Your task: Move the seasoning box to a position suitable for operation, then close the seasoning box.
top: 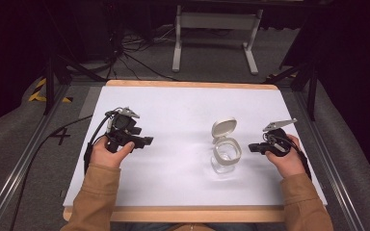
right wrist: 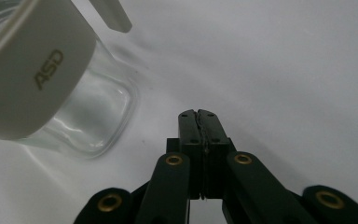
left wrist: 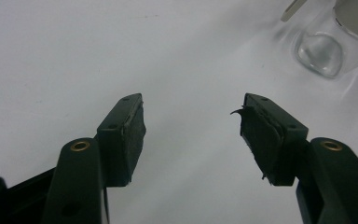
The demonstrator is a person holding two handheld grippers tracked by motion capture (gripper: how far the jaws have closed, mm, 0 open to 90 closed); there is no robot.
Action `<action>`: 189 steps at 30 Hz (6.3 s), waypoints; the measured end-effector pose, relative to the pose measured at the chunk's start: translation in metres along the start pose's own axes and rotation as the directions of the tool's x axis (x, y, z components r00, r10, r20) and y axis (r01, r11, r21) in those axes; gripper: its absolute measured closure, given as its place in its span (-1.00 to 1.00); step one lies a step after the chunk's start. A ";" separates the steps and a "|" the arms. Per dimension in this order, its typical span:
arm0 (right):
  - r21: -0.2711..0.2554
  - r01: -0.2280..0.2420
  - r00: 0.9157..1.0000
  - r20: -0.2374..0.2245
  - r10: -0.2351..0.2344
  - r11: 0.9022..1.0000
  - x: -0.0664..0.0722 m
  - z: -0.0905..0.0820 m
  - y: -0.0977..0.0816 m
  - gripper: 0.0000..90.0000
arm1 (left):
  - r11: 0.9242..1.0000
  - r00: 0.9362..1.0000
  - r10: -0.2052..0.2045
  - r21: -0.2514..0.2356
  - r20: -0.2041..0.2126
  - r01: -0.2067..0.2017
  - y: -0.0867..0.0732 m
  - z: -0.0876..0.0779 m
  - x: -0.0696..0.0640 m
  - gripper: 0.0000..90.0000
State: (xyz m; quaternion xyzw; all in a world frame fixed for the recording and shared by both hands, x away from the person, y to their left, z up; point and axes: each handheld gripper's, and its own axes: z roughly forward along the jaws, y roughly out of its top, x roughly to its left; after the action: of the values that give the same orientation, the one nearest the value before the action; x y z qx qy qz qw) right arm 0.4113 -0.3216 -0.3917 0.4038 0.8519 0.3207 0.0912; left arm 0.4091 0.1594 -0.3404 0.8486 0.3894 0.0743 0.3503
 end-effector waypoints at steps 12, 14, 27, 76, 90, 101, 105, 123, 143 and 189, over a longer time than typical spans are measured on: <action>-0.031 0.031 0.999 -0.031 -0.032 0.999 0.013 -0.007 0.008 1.00 | 1.000 1.000 0.012 -0.005 -0.001 -0.012 0.001 -0.005 -0.005 -0.11; -0.025 0.037 0.998 -0.046 -0.038 0.999 0.017 -0.006 0.009 1.00 | 1.000 1.000 0.018 -0.006 -0.001 -0.018 0.001 -0.005 -0.005 -0.11; 0.030 0.102 0.991 -0.087 -0.099 0.994 0.038 0.007 0.016 1.00 | 1.000 1.000 0.018 -0.013 0.000 -0.018 0.002 -0.007 -0.007 -0.11; 0.111 0.177 0.974 -0.163 -0.158 0.978 0.057 0.006 0.010 1.00 | 0.999 0.999 0.033 -0.011 0.015 -0.033 0.008 -0.002 -0.007 -0.11; -0.092 0.121 0.991 -0.044 -0.125 0.988 0.047 -0.024 0.016 1.00 | 0.999 0.999 0.031 -0.014 0.009 -0.031 0.006 -0.002 -0.009 -0.11; -0.225 0.085 0.996 -0.017 -0.091 0.971 0.036 -0.036 0.023 1.00 | 1.000 1.000 0.014 -0.010 -0.010 -0.014 -0.001 -0.009 -0.006 -0.11; -0.254 0.094 0.995 -0.013 -0.100 0.963 0.036 -0.036 0.028 1.00 | 1.000 1.000 0.001 -0.007 -0.017 -0.002 -0.005 -0.011 -0.006 -0.11; -0.284 0.099 0.993 -0.037 -0.114 0.954 0.029 -0.023 0.043 1.00 | 0.999 0.998 -0.039 -0.010 -0.049 0.039 -0.024 -0.025 -0.001 -0.11; -0.288 0.119 0.990 -0.043 -0.138 0.950 0.034 -0.026 0.042 1.00 | 0.999 0.999 -0.034 -0.005 -0.043 0.033 -0.022 -0.023 -0.001 -0.11; -0.403 0.041 0.997 0.072 -0.013 0.914 0.024 -0.065 0.024 0.26 | 1.000 1.000 -0.006 -0.015 -0.020 0.005 -0.009 -0.016 -0.002 -0.11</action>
State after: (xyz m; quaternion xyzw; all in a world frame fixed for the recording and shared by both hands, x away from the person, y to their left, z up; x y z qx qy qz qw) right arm 0.3840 -0.3235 -0.3241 0.3749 0.7692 0.4747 0.2060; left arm 0.3959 0.1700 -0.3342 0.8441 0.3946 0.0848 0.3529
